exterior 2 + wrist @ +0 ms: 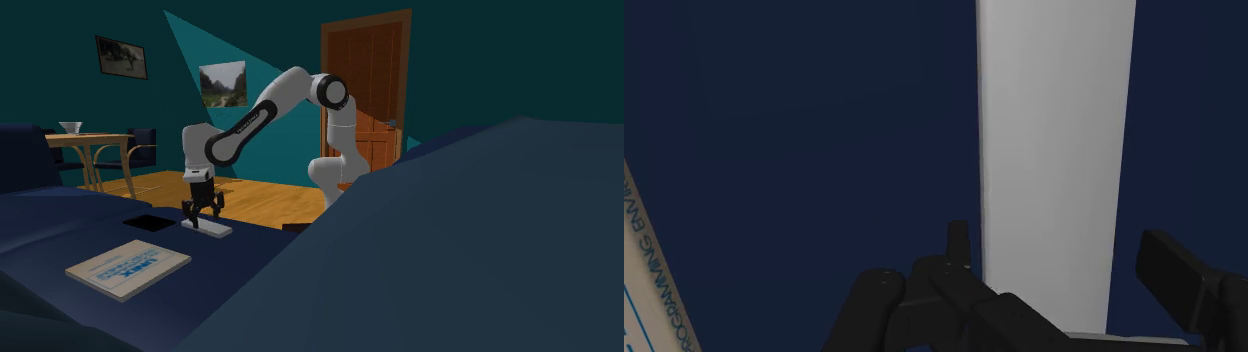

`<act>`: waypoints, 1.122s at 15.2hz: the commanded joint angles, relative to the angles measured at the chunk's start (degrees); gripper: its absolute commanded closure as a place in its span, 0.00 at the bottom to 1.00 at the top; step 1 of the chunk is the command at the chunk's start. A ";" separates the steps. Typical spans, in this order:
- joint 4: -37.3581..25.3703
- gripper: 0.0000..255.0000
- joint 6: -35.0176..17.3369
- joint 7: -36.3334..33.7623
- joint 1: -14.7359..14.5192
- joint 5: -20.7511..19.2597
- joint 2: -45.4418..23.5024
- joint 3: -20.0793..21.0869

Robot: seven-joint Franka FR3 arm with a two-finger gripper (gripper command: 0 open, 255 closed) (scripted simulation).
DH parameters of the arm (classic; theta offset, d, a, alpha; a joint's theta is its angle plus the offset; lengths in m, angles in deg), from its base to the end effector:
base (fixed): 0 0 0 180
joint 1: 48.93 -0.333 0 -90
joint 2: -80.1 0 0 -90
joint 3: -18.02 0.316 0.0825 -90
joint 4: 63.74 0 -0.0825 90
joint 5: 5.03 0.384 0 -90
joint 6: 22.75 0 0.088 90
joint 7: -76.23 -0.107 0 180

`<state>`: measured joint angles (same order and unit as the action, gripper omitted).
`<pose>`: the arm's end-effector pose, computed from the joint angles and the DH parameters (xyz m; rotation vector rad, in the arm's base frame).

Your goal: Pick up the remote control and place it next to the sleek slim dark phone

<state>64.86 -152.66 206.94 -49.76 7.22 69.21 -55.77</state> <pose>0.1631 -0.5002 0.3401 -2.8287 -1.3163 0.0253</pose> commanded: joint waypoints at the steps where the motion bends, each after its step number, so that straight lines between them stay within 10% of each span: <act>1: 0.00 0.00 0.00 0.00 0.00 0.00 0.00 0.00; 5: 0.00 0.00 0.00 0.00 0.00 0.00 0.00 0.00; 9: -3.25 0.00 6.65 -14.51 -10.91 -19.95 16.33 -8.64; 17: -3.21 0.00 6.50 -13.39 -8.51 -18.42 15.05 -6.48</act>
